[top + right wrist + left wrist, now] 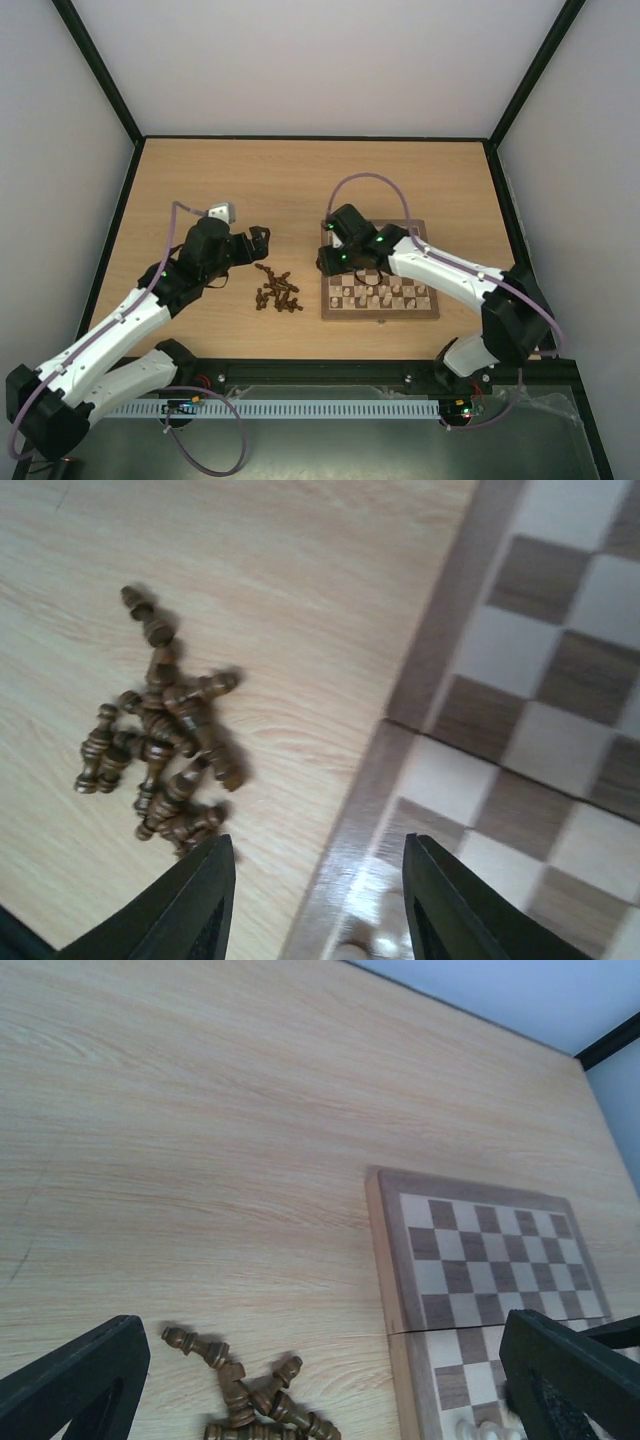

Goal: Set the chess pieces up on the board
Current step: Pick up the chess piece at the center of the board.

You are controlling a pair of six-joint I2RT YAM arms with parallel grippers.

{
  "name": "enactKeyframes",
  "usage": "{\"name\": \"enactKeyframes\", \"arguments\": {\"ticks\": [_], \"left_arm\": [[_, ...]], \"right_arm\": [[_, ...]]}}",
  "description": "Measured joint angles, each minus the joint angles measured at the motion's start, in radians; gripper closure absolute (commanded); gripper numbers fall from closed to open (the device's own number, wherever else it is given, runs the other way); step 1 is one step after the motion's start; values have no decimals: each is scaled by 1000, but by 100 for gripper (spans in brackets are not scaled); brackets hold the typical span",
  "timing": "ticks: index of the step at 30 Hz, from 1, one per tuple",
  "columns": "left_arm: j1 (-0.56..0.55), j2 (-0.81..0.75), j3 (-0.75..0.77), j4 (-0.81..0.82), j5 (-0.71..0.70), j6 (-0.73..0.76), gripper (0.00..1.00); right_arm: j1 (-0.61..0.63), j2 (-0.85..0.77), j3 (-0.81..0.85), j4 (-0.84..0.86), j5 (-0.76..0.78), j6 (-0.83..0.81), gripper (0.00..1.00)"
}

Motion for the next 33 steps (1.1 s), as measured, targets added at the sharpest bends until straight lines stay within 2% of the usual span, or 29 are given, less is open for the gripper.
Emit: {"name": "enactKeyframes", "arguments": {"ticks": [6,15,19,25,33], "left_arm": [[0,-105,-2,-18,-11,-13,1],[0,-137,-2,-54,-30,-13,1],[0,-130,-2,-56,-33,-9,1],[0,-123,-2,-56,-36,-5,1],[0,-122,-5,-54,-37,-5,1]], "right_arm": [[99,147,79,9,-22,-17,62],[163,323,140,13,-42,-25,63],[174,358,162,13,-42,-31,64],[179,371,174,12,-41,-42,72],[180,392,176,12,-29,-41,77]]}}
